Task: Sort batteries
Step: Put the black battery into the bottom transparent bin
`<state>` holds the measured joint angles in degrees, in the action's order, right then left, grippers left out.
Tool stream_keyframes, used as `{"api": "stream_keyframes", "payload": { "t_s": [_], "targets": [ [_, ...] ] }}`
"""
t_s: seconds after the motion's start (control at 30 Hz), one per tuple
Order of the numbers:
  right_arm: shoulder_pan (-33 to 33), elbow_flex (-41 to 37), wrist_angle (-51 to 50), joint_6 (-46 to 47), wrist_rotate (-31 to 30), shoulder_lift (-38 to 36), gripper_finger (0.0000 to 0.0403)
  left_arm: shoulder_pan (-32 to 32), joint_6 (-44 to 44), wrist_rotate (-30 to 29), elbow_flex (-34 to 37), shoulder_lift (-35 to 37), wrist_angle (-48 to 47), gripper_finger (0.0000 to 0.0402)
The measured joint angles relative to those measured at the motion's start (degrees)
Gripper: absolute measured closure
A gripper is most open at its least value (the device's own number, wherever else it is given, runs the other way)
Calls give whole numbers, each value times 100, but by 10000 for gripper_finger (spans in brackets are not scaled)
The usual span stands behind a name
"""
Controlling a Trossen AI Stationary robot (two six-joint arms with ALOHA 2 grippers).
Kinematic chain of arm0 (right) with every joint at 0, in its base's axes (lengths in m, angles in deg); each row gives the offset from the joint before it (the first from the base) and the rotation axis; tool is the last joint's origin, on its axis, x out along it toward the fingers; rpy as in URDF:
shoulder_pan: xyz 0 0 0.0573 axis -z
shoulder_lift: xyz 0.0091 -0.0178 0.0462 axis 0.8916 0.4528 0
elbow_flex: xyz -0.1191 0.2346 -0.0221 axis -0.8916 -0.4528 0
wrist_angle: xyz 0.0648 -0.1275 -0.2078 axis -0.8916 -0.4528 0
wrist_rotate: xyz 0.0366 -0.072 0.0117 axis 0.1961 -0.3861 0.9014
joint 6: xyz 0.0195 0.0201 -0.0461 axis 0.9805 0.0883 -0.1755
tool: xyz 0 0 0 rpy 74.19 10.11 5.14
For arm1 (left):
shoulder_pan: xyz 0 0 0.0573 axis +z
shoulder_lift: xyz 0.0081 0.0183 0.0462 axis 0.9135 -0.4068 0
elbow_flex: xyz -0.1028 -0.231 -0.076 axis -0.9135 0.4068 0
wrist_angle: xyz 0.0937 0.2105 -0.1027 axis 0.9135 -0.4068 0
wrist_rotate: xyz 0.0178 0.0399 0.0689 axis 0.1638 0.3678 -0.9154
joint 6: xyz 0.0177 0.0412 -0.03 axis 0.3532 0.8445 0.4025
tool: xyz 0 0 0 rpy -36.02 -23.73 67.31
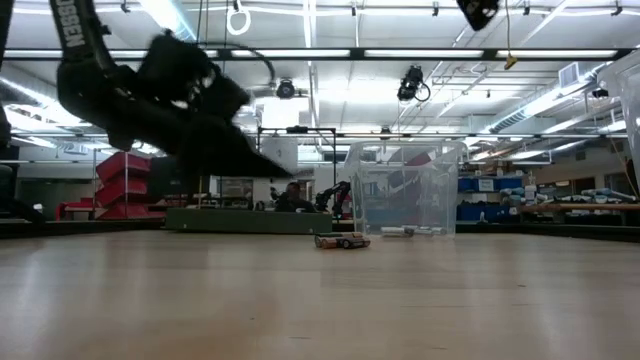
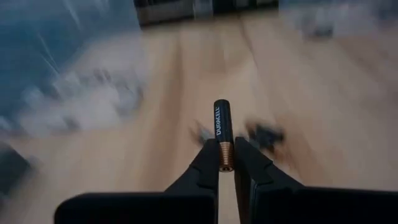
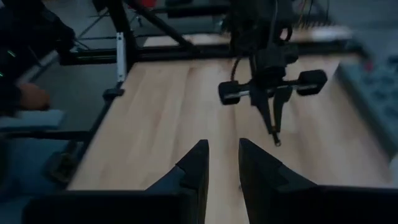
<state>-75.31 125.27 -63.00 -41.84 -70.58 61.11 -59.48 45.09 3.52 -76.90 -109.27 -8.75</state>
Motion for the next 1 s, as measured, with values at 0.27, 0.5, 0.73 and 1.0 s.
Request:
{"api": "stream_keyframes", "payload": {
  "t_s": [0.27, 0.5, 0.73, 1.0],
  "targets": [
    [4, 0, 2101, -1713, -62, 1055, 329, -26, 217, 96, 520, 523, 2894, 389],
    [178, 0, 4541, -2980, -64, 2173, 329, -113, 247, 297, 454, 530, 3659, 389],
    [504, 0, 6315, -3315, -64, 3158, 330, -422, 760, 588, 89, 513, 3667, 389],
    [516, 0, 7230, -3896, -58, 3469, 344, -470, 967, 595, 51, 512, 3683, 389]
  ]
}}
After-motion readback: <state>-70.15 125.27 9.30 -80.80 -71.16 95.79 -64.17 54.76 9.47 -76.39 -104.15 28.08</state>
